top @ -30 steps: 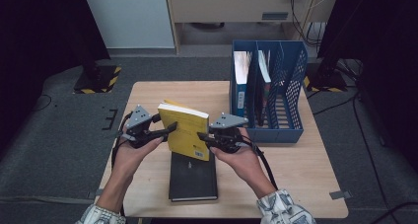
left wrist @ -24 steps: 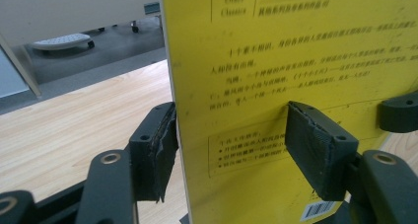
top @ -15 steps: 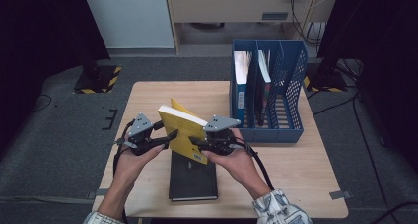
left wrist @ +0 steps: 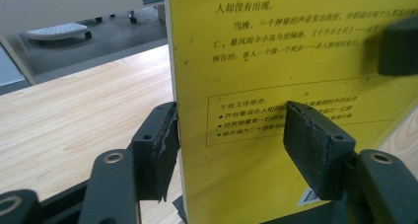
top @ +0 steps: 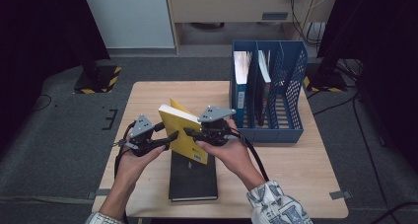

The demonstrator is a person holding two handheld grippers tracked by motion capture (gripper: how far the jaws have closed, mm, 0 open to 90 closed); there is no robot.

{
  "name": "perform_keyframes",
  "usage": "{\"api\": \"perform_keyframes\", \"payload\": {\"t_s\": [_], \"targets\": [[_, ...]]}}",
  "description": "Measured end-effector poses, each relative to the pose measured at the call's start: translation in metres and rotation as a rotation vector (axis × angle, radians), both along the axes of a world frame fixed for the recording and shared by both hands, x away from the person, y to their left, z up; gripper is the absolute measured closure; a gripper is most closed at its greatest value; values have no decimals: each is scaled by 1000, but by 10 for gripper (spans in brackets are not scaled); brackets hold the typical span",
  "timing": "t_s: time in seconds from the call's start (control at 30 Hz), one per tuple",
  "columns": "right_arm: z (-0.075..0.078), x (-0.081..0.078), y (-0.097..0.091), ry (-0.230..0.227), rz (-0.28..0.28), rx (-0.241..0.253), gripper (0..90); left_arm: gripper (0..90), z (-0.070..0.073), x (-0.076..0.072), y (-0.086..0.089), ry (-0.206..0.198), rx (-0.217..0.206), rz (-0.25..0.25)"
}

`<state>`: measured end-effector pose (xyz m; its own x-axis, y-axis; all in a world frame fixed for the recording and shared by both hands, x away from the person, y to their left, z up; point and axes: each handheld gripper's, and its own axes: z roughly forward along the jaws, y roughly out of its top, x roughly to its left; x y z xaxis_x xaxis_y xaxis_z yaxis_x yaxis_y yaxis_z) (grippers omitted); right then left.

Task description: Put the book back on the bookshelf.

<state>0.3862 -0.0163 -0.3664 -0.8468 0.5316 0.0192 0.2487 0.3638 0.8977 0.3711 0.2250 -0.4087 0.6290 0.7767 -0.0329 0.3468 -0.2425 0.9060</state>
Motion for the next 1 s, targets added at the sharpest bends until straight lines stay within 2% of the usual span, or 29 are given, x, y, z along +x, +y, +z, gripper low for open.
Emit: {"api": "perform_keyframes", "payload": {"t_s": [0.53, 0.93, 1.0], "targets": [[3, 4, 5, 0, 9, 28, 698, 378, -4, -1, 0, 7, -2, 0], [-1, 4, 6, -7, 1, 72, 740, 365, -4, -1, -1, 9, 5, 7], [0, 4, 6, -9, 2, 70, 745, 362, -6, 0, -1, 17, 17, 5]]}}
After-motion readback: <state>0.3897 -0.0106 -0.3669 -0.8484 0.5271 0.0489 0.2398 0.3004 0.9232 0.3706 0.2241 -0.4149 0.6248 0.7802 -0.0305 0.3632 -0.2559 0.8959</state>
